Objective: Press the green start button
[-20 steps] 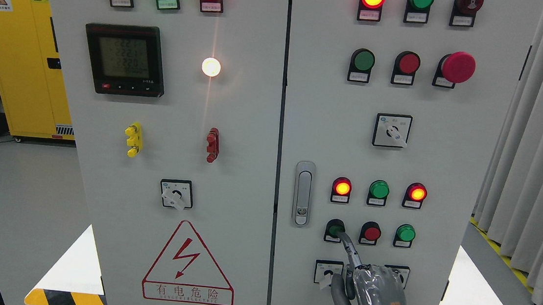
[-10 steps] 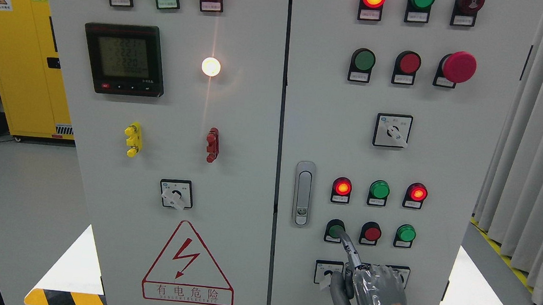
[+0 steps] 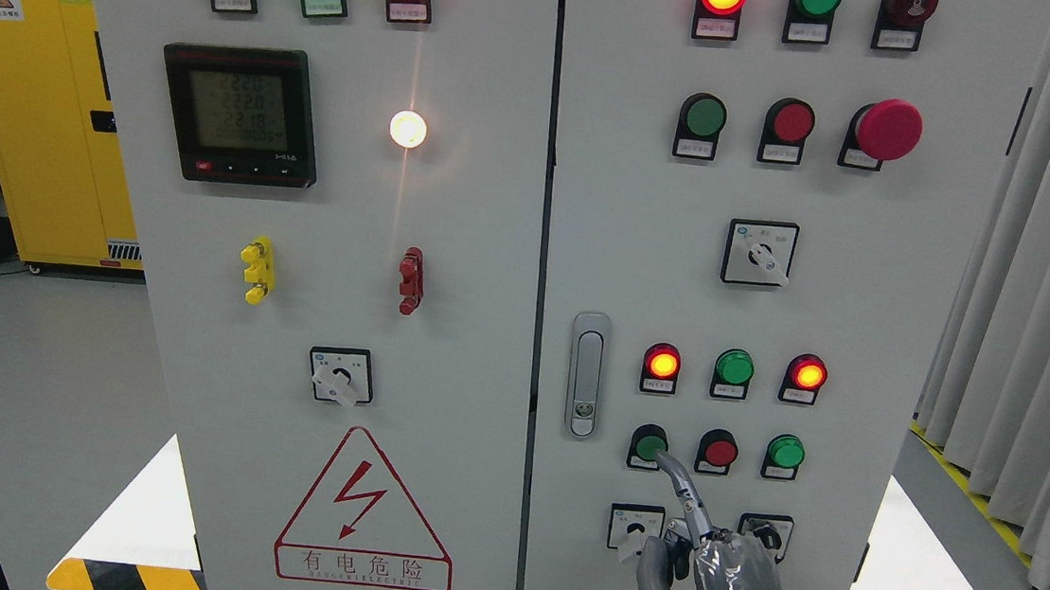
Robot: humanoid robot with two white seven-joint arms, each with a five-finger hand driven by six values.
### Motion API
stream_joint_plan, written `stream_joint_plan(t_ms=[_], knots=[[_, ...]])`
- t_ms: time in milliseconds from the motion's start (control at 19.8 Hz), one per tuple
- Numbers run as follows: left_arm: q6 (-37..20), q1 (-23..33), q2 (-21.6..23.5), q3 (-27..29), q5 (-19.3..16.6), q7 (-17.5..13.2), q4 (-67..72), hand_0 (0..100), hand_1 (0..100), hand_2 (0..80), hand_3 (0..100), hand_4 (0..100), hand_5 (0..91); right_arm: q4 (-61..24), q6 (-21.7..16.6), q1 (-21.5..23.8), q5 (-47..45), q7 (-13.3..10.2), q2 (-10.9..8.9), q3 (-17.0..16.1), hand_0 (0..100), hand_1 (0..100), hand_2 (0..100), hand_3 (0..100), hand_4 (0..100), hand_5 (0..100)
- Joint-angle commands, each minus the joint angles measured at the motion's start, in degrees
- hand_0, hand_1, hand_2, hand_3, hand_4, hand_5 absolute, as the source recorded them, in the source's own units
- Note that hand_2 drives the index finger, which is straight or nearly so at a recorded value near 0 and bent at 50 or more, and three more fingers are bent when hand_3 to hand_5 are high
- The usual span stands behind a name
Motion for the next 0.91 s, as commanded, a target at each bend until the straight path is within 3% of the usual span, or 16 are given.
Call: stream_joint_plan(t_ms=[0, 101, 202, 303, 403, 857], knots=[[-0.02, 0.0, 0.0, 0.0, 0.0, 0.02, -0.07, 12, 56, 0.0, 0, 0, 0.0, -5.26, 0.3, 5.35, -20.19, 3.62, -0.22, 2.93, 93, 80, 0, 21, 28, 23], [-0.02, 0.0, 0.0, 0.0, 0.0, 0.02, 0.02, 12, 56, 0.0, 0, 0, 0.0, -5.44, 0.39, 6.24, -22.05, 3.54, -0.22, 3.02, 91, 78, 0, 16, 22, 17], [-0.02, 0.0, 0.0, 0.0, 0.0, 0.02, 0.02, 12, 56, 0.0, 0, 0, 0.0, -5.53, 0.3, 6.42, -22.06, 3.45, -0.14, 2.84, 80, 73, 0, 7, 13, 9], [-0.02, 0.0, 0.0, 0.0, 0.0, 0.02, 0.02, 12, 56, 0.0, 0, 0, 0.0, -5.62, 0.22, 6.5, -22.06, 3.45, -0.05, 2.84, 76, 70, 0, 5, 10, 7], [-0.02, 0.08, 0.0, 0.0, 0.0, 0.02, 0.02, 12, 56, 0.0, 0, 0, 0.0, -5.62, 0.13, 6.59, -22.06, 3.36, -0.05, 2.93, 70, 69, 0, 4, 9, 5], [-0.02, 0.0, 0.0, 0.0, 0.0, 0.02, 0.02, 12, 56, 0.0, 0, 0, 0.0, -5.71, 0.04, 7.03, -22.06, 3.27, -0.05, 2.93, 66, 67, 0, 3, 7, 3]])
